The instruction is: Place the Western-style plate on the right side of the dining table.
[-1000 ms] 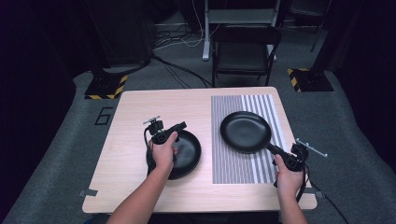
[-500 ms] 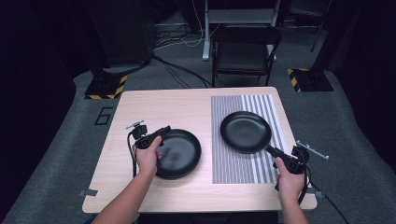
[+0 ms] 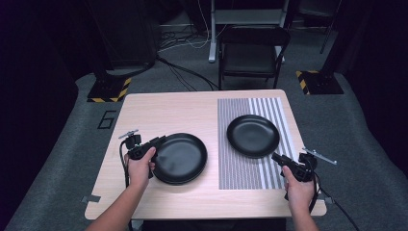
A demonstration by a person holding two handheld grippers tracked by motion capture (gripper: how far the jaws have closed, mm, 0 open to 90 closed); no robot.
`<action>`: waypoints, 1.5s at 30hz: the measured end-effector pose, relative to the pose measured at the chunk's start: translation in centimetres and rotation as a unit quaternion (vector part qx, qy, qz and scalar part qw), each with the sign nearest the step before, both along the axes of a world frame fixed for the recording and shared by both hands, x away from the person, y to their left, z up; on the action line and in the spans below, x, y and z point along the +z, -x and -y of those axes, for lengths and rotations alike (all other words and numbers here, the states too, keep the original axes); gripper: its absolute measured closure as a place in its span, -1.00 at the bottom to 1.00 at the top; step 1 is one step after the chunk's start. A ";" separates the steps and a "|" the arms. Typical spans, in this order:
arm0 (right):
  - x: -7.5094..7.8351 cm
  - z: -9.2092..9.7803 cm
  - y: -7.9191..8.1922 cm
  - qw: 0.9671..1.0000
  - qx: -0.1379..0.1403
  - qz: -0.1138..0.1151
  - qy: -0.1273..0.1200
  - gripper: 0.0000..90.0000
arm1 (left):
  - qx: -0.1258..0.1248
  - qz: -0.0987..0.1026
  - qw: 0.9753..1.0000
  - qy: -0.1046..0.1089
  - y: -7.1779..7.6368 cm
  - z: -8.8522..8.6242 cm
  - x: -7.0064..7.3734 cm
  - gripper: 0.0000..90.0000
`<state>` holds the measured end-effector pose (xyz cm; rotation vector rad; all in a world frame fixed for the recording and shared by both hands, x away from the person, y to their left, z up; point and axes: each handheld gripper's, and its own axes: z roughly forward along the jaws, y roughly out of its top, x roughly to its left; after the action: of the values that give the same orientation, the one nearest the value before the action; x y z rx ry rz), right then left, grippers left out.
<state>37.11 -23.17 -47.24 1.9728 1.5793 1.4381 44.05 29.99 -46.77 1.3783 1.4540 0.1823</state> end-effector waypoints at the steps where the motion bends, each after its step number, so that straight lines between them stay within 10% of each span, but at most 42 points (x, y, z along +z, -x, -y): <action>1: -0.1 0.0 0.1 1.000 0.003 -0.002 0.003 0.14 | 0.002 -0.003 1.000 0.003 0.2 -0.3 -0.1 0.16; 18: -0.4 -0.2 1.0 0.999 0.031 -0.013 0.021 0.14 | 0.023 -0.011 1.000 -0.002 2.5 -5.9 -2.3 0.13; 29: -1.8 -1.2 1.1 0.996 0.052 -0.022 0.069 0.12 | -0.004 -0.019 0.998 -0.059 3.0 -7.4 -3.4 0.14; 45: -2.9 -2.6 -0.2 0.990 0.076 -0.016 0.114 0.13 | -0.003 -0.046 0.996 -0.076 3.3 -10.1 -4.6 0.11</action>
<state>37.30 -20.61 -50.15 1.7874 1.8506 1.2184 40.77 40.12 -51.32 1.5322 1.5379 0.2317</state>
